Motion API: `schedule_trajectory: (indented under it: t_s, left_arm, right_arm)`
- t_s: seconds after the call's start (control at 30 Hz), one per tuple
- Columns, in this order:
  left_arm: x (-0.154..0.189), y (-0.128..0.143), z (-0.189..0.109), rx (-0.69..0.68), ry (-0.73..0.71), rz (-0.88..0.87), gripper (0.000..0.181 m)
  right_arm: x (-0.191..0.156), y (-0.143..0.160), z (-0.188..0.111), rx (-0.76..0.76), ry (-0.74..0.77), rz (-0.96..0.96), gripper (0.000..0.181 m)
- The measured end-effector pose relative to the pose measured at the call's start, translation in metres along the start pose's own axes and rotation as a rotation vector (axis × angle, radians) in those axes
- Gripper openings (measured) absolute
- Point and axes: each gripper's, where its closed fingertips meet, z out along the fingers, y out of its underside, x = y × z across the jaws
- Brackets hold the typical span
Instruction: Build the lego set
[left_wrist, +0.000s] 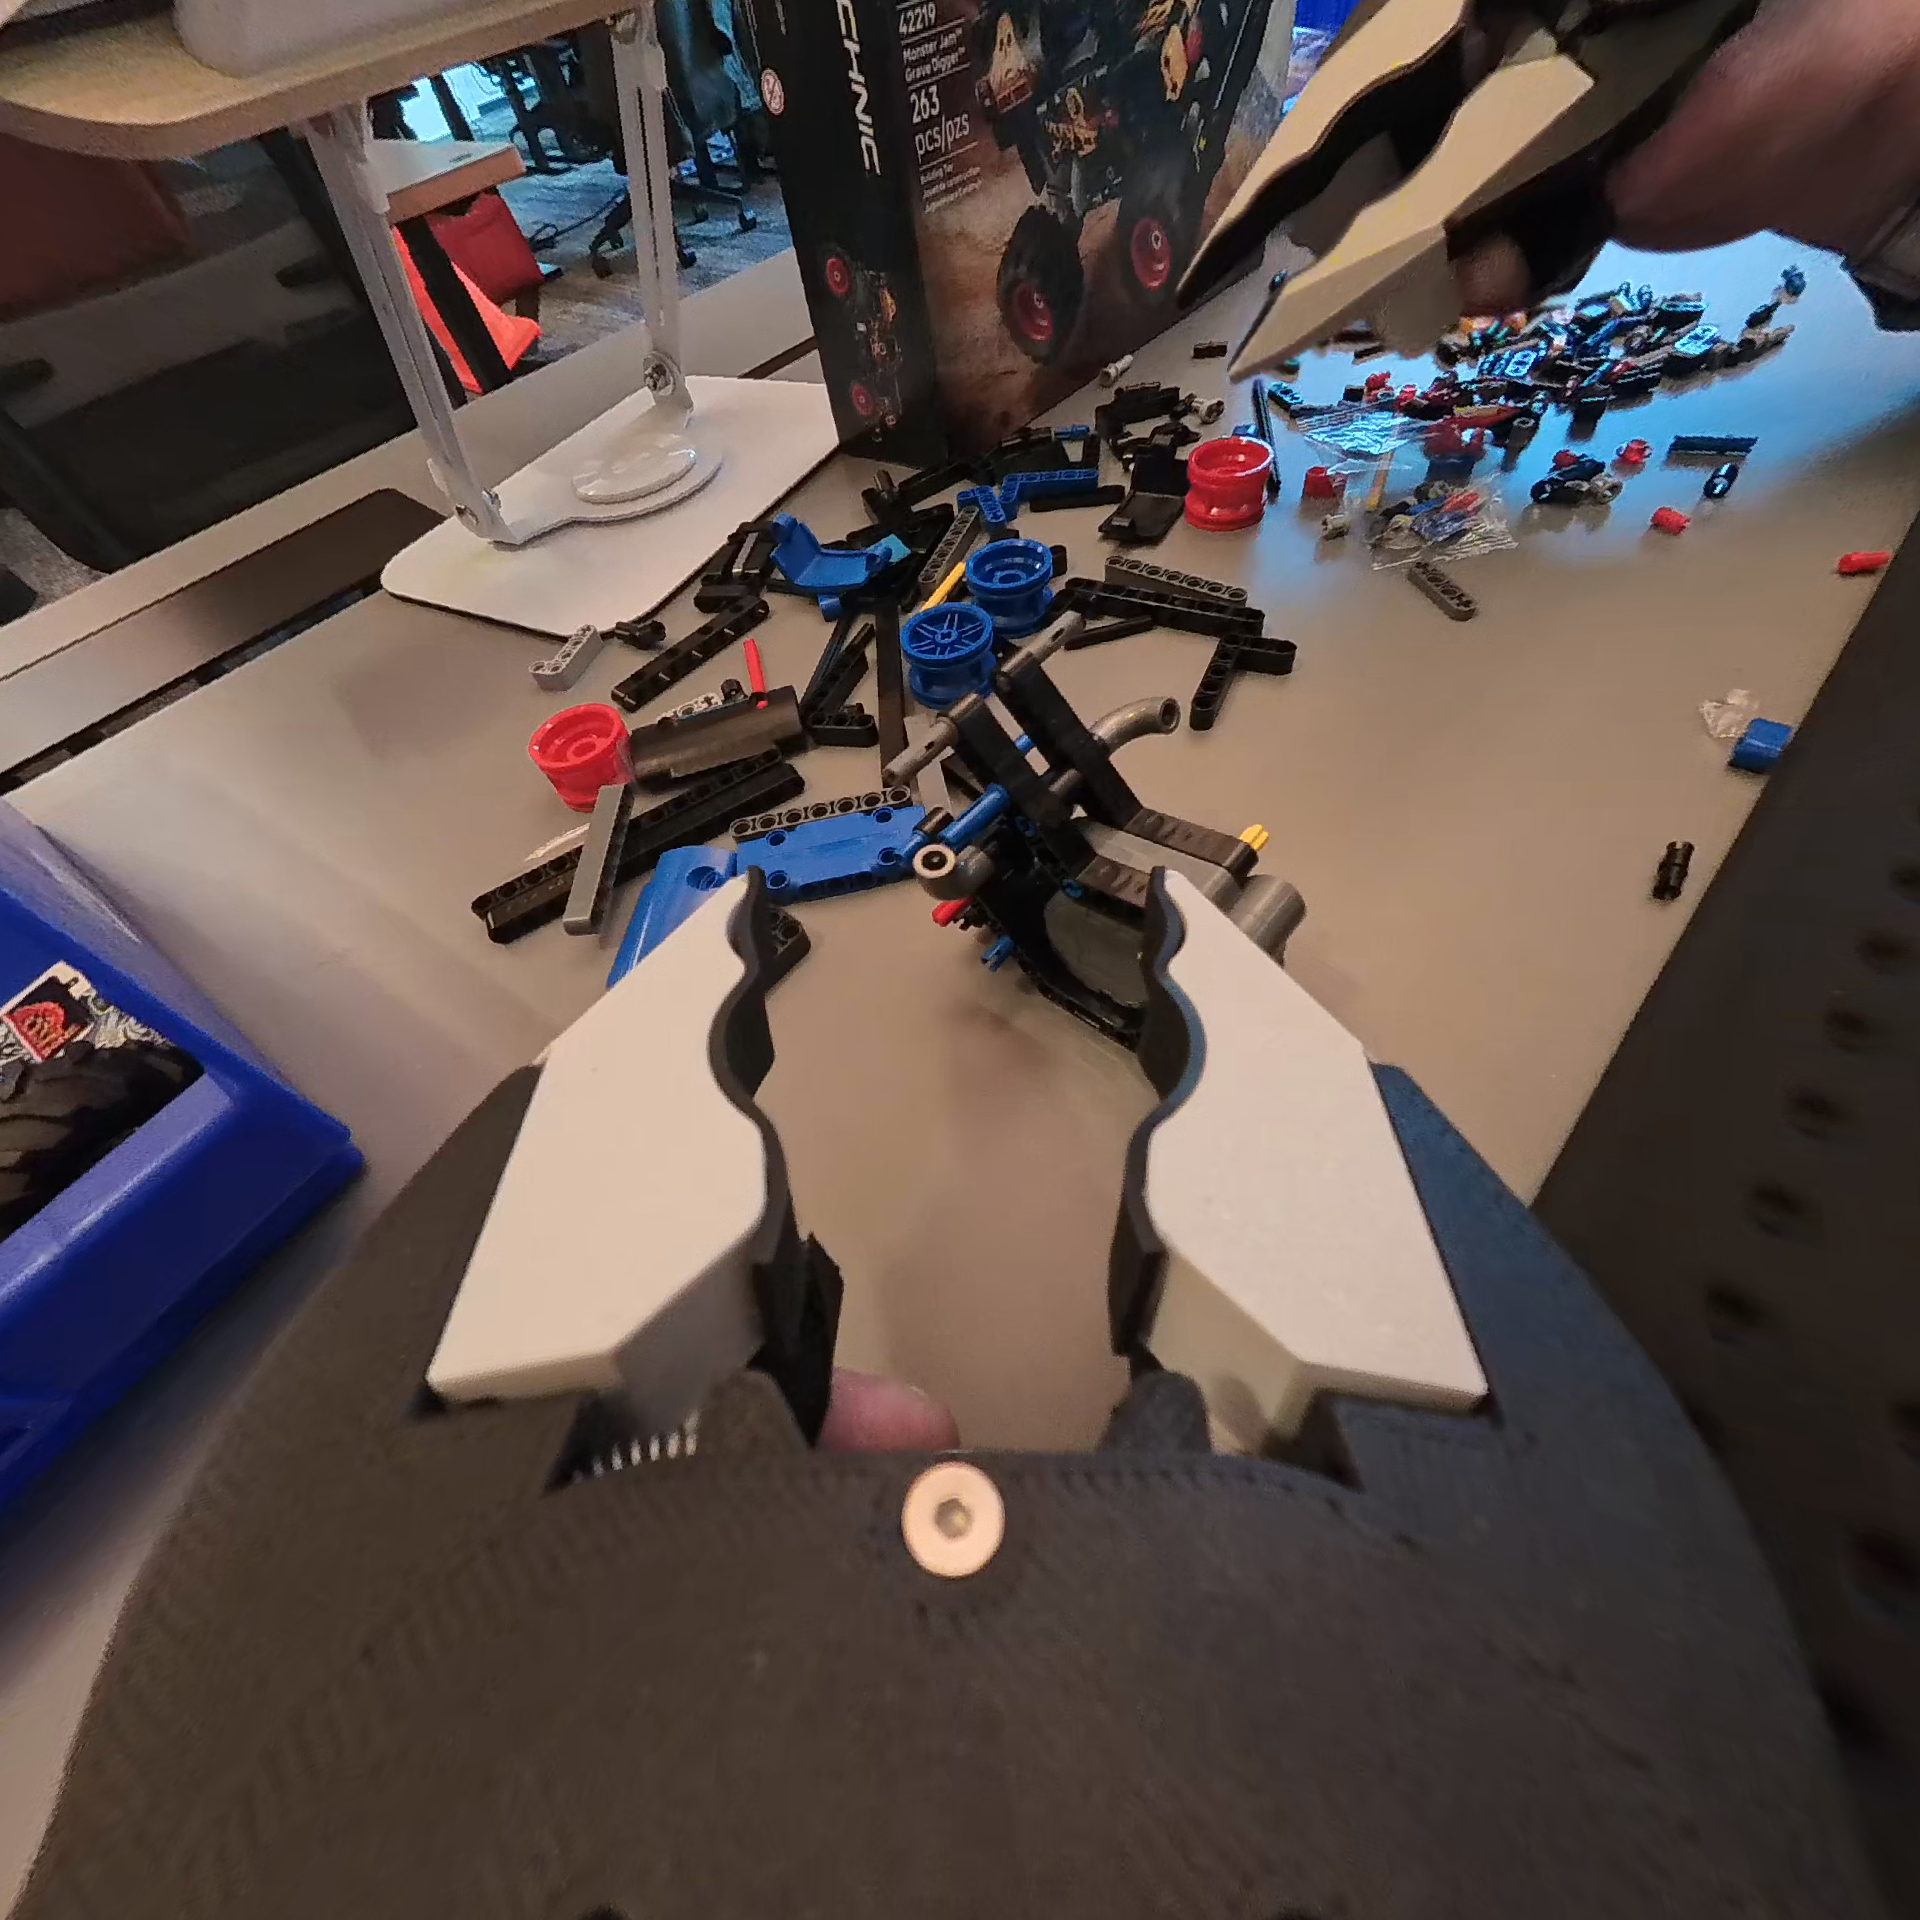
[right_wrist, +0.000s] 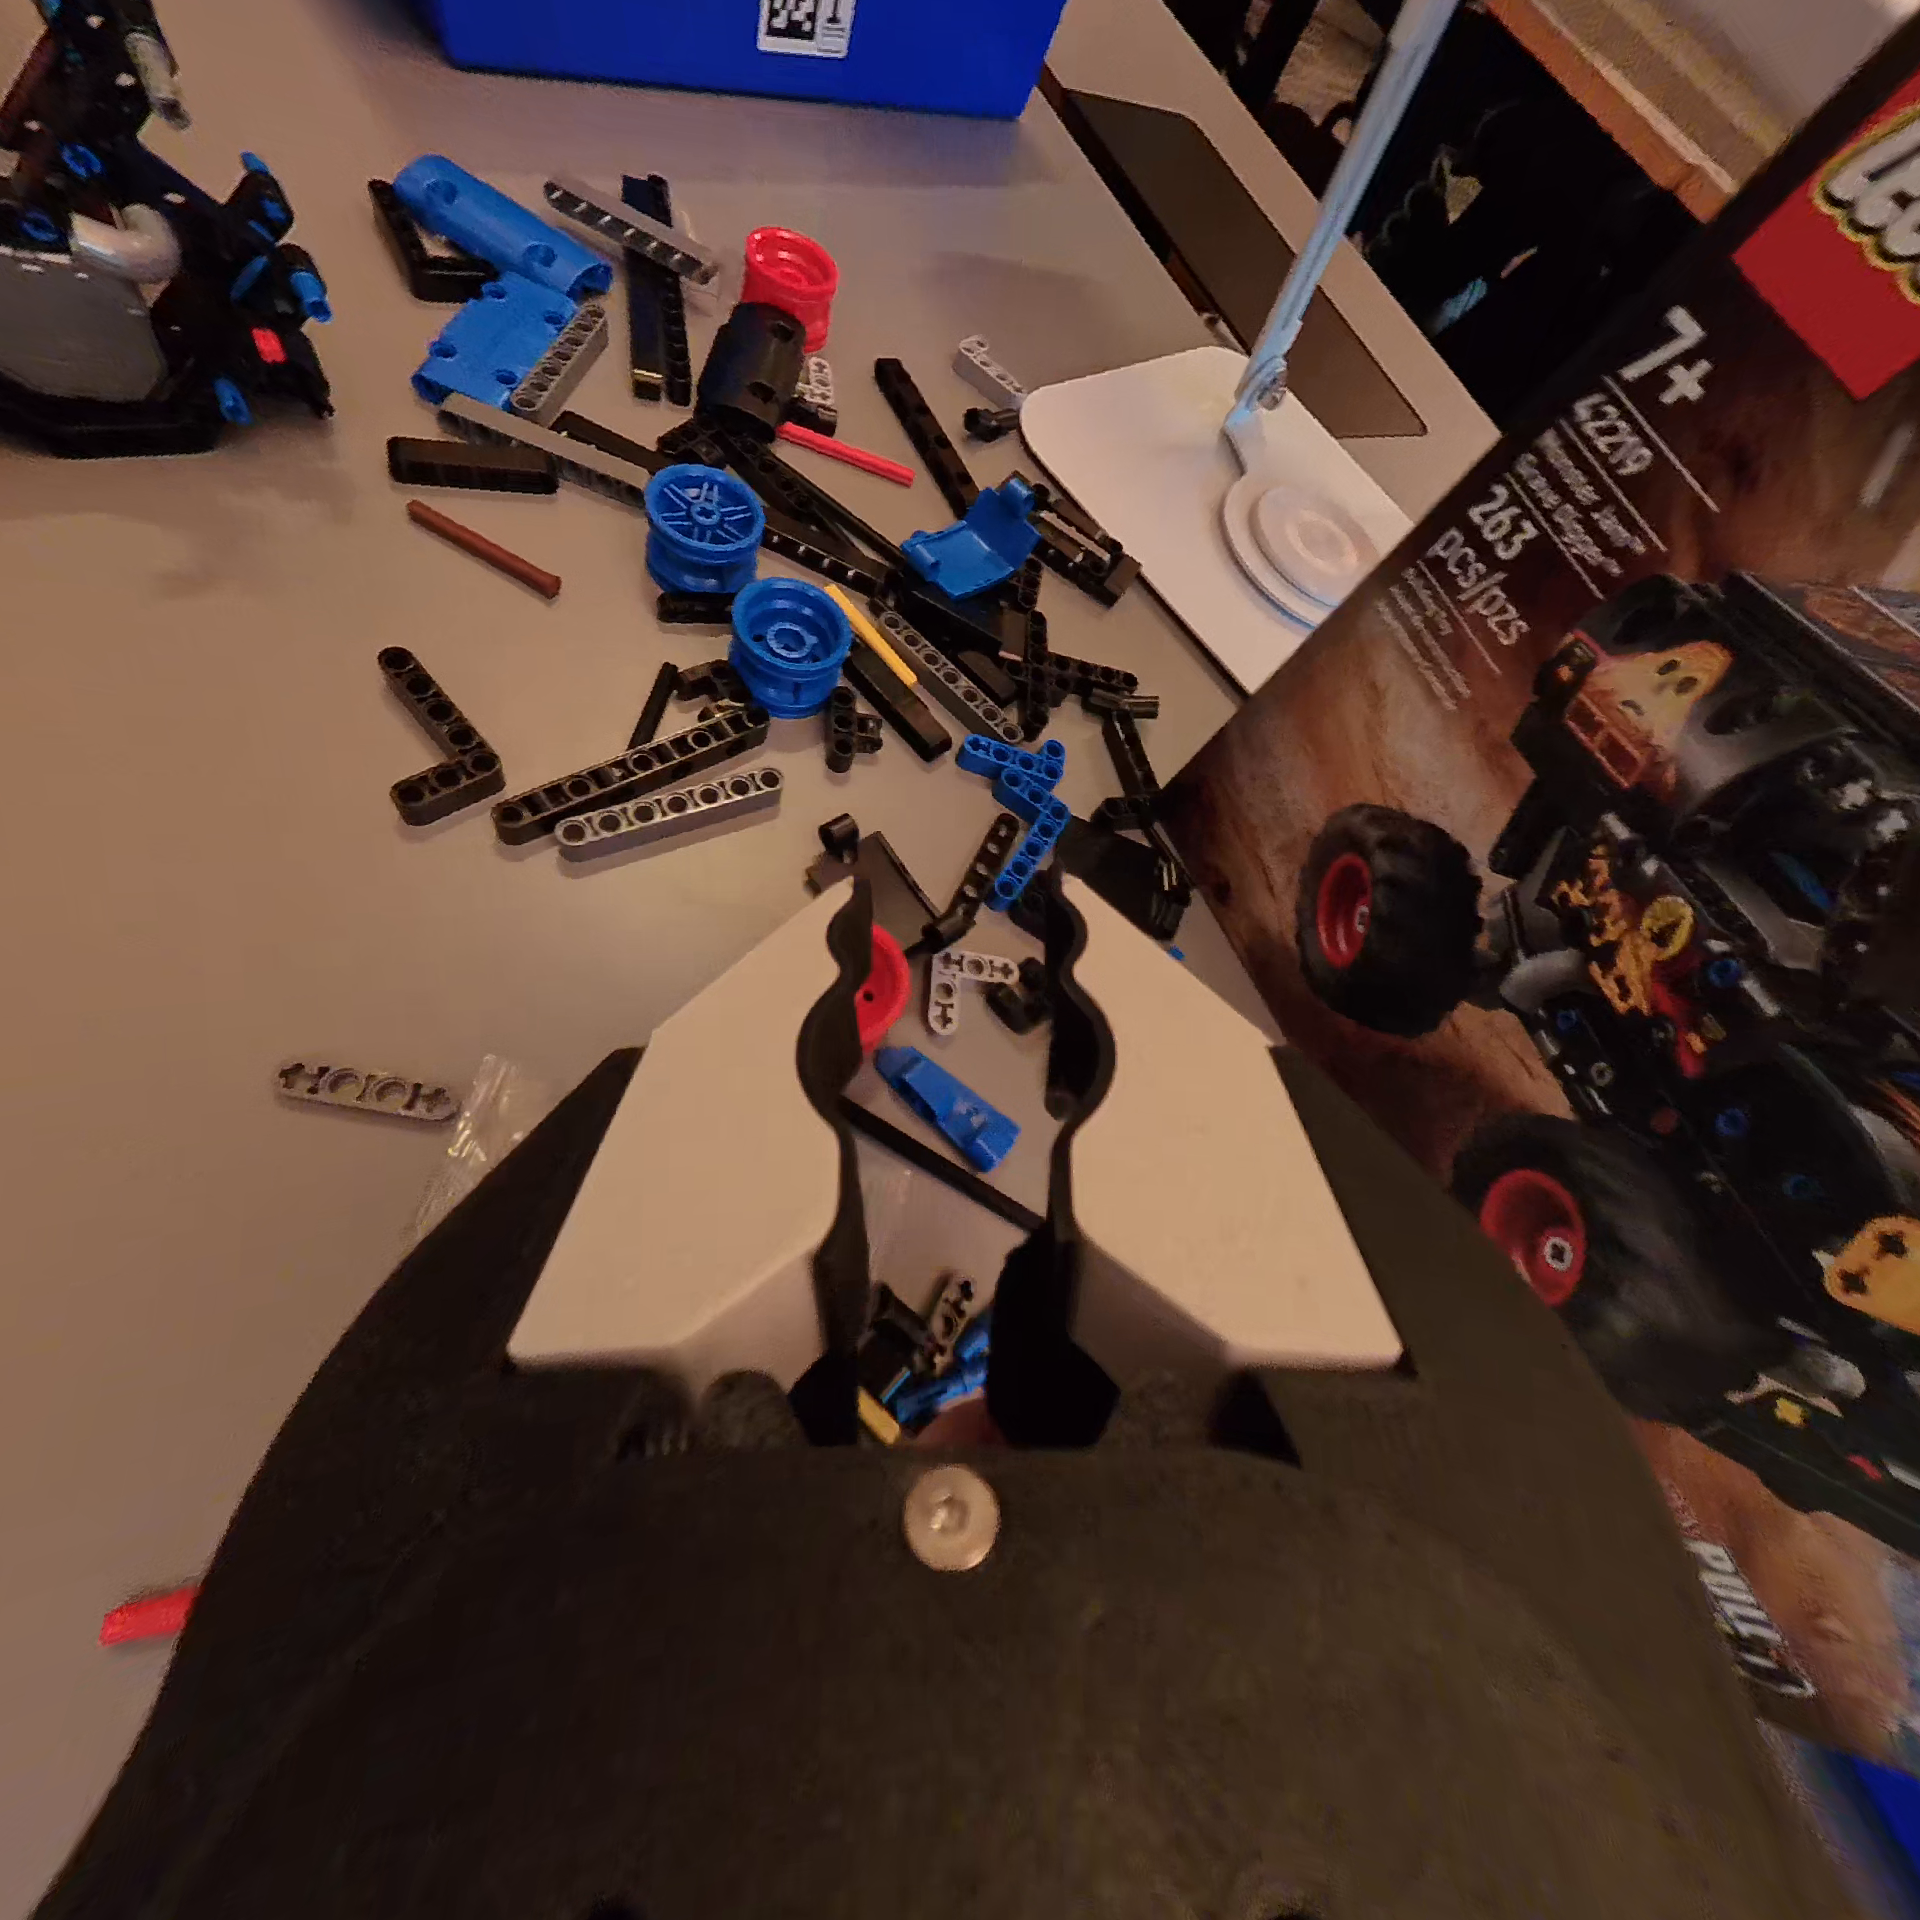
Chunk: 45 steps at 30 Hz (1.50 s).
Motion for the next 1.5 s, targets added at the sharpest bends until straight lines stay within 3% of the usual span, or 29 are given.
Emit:
schedule_trajectory:
  t_s: [0.2,0.5,0.73,0.83,1.13,1.5]
  left_arm:
    - [-0.001,-0.002,0.000,0.009,0.002,0.000,0.069]
    - [-0.004,-0.004,-0.002,0.021,-0.010,-0.015,0.068]
    - [-0.005,-0.002,-0.002,0.009,-0.017,-0.004,0.068]
    - [-0.006,-0.002,-0.002,0.011,-0.023,-0.001,0.067]
    - [-0.008,0.000,-0.001,0.002,-0.027,-0.011,0.067]
    - [-0.011,0.000,-0.001,0.007,-0.032,-0.036,0.067]
  right_arm:
    - [0.010,-0.002,-0.006,0.030,0.005,0.066,0.018]
    - [0.016,-0.005,0.003,-0.104,0.013,0.052,0.024]
    - [0.022,0.007,0.027,-0.262,-0.086,0.072,0.023]
    - [0.020,0.002,0.034,-0.270,-0.143,0.081,0.023]
    - [0.037,-0.006,0.039,-0.211,-0.102,0.100,0.021]
    - [0.034,0.003,0.013,-0.185,-0.183,0.124,0.018]
